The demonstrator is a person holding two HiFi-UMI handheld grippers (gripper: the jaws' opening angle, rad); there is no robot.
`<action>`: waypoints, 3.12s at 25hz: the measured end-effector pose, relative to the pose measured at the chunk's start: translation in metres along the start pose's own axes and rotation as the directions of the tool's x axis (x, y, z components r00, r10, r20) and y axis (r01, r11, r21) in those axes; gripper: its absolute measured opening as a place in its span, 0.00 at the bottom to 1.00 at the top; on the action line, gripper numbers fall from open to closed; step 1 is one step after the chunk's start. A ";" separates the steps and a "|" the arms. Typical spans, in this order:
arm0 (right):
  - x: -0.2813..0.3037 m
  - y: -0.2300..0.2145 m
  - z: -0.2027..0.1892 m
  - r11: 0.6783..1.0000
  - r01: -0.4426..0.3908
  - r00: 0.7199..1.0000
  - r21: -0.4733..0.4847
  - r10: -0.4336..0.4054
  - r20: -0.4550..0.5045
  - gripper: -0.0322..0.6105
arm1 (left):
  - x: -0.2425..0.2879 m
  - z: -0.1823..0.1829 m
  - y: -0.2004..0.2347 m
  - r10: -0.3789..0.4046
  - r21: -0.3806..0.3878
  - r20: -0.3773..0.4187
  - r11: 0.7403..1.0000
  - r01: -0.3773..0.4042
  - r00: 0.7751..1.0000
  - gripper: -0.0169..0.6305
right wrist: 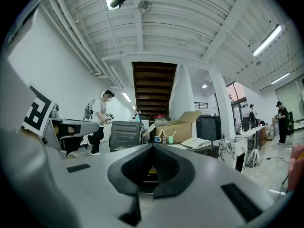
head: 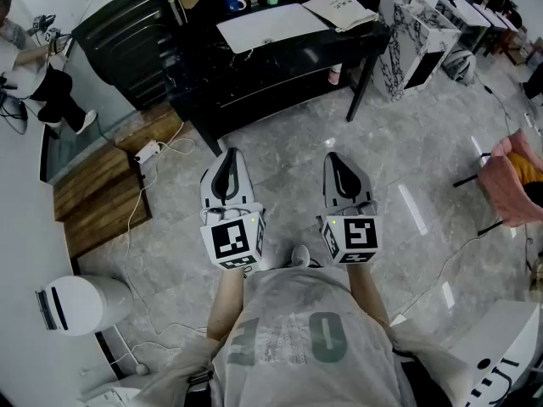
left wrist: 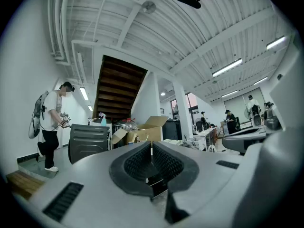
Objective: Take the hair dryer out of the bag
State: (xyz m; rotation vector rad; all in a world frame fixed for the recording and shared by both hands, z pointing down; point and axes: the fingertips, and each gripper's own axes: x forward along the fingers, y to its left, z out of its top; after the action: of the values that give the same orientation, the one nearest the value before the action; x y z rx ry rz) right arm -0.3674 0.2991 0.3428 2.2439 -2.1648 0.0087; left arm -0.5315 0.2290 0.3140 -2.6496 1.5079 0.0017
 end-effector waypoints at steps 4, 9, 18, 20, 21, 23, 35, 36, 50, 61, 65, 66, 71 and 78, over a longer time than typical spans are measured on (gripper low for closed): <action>0.000 0.000 -0.001 1.000 -0.010 1.000 -0.009 0.010 -0.008 0.10 | 0.001 -0.002 -0.002 0.003 -0.005 -0.007 1.000 -0.003 1.000 0.08; 0.001 -0.001 -0.006 1.000 -0.017 1.000 -0.015 0.016 -0.020 0.10 | 0.003 -0.009 -0.001 0.005 -0.015 -0.019 1.000 -0.005 1.000 0.08; 0.014 -0.024 -0.006 0.998 0.021 1.000 0.055 -0.020 -0.007 0.10 | 0.025 -0.014 -0.005 -0.005 -0.033 -0.038 0.999 0.003 0.999 0.08; 0.017 -0.033 -0.007 0.998 0.028 1.000 0.058 -0.028 -0.010 0.10 | 0.032 -0.015 -0.009 -0.007 -0.032 -0.040 0.999 0.006 0.999 0.08; 0.018 -0.037 -0.008 0.998 0.028 1.000 0.059 -0.028 -0.011 0.10 | 0.035 -0.015 -0.011 -0.007 -0.031 -0.041 1.000 0.006 0.999 0.08; 0.021 -0.044 -0.011 0.998 0.022 1.000 0.067 -0.022 -0.013 0.10 | 0.041 -0.016 -0.016 -0.005 -0.031 -0.041 1.000 0.003 0.999 0.08; 0.050 -0.081 -0.021 0.993 0.027 0.999 0.113 -0.024 -0.021 0.10 | 0.092 -0.014 -0.035 -0.029 -0.017 -0.030 0.999 0.028 0.999 0.08; 0.054 -0.085 -0.020 0.993 0.033 0.999 0.114 -0.031 -0.019 0.10 | 0.098 -0.014 -0.035 -0.030 -0.016 -0.027 0.999 0.030 0.999 0.08; 0.144 -0.156 -0.015 0.994 0.084 0.996 0.066 -0.085 0.008 0.10 | 0.228 -0.017 -0.037 -0.068 -0.048 0.035 0.996 0.070 0.997 0.08; 0.286 -0.200 -0.019 1.000 0.022 0.997 0.011 -0.022 -0.072 0.10 | 0.367 -0.031 -0.040 -0.083 -0.094 -0.007 0.992 0.081 0.997 0.08; 0.349 -0.211 -0.027 0.999 -0.038 0.994 0.005 0.038 -0.103 0.10 | 0.423 -0.041 -0.035 -0.068 -0.101 -0.021 0.993 0.066 0.997 0.08; 0.363 -0.213 -0.030 0.999 -0.051 0.993 0.007 0.051 -0.107 0.10 | 0.436 -0.043 -0.033 -0.063 -0.102 -0.018 0.993 0.061 0.998 0.08; 0.426 -0.225 -0.036 0.994 -0.106 0.988 0.018 0.107 -0.112 0.10 | 0.491 -0.044 -0.020 -0.035 -0.099 0.005 0.994 0.036 0.999 0.08; 0.469 -0.227 -0.019 0.989 -0.143 0.987 0.035 0.145 -0.066 0.10 | 0.522 -0.045 0.000 0.004 -0.090 -0.007 0.996 -0.005 1.000 0.08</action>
State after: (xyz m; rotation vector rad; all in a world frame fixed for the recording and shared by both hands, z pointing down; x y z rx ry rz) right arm -0.1237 -0.1615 0.3687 2.0638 -2.2995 0.1196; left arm -0.2668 -0.2222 0.3340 -2.7177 1.5517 0.0631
